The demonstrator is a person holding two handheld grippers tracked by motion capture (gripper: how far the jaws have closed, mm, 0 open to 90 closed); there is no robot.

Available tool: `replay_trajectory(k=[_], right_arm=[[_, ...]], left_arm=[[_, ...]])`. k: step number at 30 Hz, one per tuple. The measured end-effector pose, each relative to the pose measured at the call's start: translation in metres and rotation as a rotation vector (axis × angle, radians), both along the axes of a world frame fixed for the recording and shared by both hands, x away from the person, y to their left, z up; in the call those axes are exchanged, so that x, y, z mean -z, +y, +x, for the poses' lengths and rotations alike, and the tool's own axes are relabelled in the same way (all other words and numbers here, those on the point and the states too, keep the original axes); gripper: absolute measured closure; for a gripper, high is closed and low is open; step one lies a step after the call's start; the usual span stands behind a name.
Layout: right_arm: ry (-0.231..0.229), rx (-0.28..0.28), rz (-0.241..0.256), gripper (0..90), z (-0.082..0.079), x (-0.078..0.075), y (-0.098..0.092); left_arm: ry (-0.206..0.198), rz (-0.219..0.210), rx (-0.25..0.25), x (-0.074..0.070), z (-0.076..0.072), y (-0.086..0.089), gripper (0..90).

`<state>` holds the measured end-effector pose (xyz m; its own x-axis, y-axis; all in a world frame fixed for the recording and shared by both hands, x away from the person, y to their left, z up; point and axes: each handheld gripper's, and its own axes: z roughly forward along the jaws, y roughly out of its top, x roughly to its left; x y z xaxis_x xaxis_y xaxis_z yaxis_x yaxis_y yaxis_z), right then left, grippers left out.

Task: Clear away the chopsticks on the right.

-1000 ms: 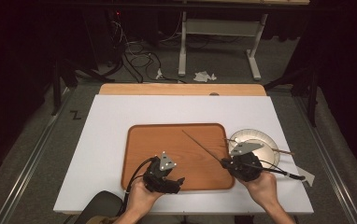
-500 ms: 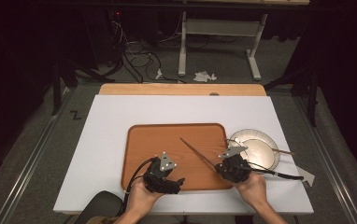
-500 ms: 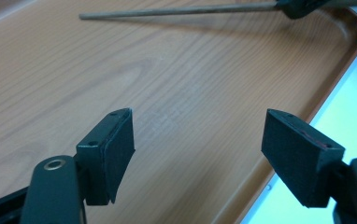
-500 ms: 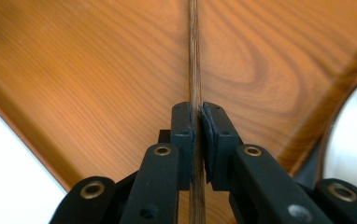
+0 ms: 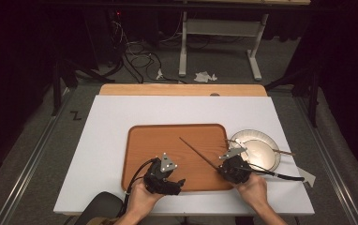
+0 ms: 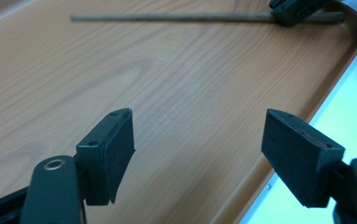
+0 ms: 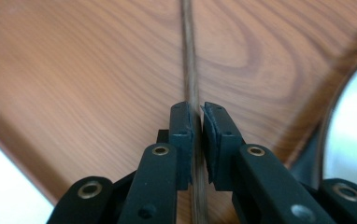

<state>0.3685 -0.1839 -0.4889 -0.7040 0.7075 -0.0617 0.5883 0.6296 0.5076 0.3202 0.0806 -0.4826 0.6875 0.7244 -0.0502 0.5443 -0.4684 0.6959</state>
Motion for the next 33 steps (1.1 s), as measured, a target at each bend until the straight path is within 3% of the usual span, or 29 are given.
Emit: replay_trajectory(k=[15,21,26,33], right_arm=[[-0.016,0.062,-0.023,82.3,0.001,0.0,-0.006],[-0.001,0.078,0.014,81.4,0.003,0.0,-0.012],[-0.01,0.073,0.008,77.5,0.003,0.0,-0.012],[-0.023,0.066,0.053,74.1,-0.002,-0.008,-0.015]], left_arm=[[-0.003,0.001,-0.002,0.0,0.0,0.0,25.8],[-0.004,-0.001,-0.004,0.0,-0.001,0.0,25.8],[-0.003,0.004,-0.002,0.0,0.0,0.0,25.8],[-0.002,0.005,-0.001,0.0,0.0,-0.001,25.8]])
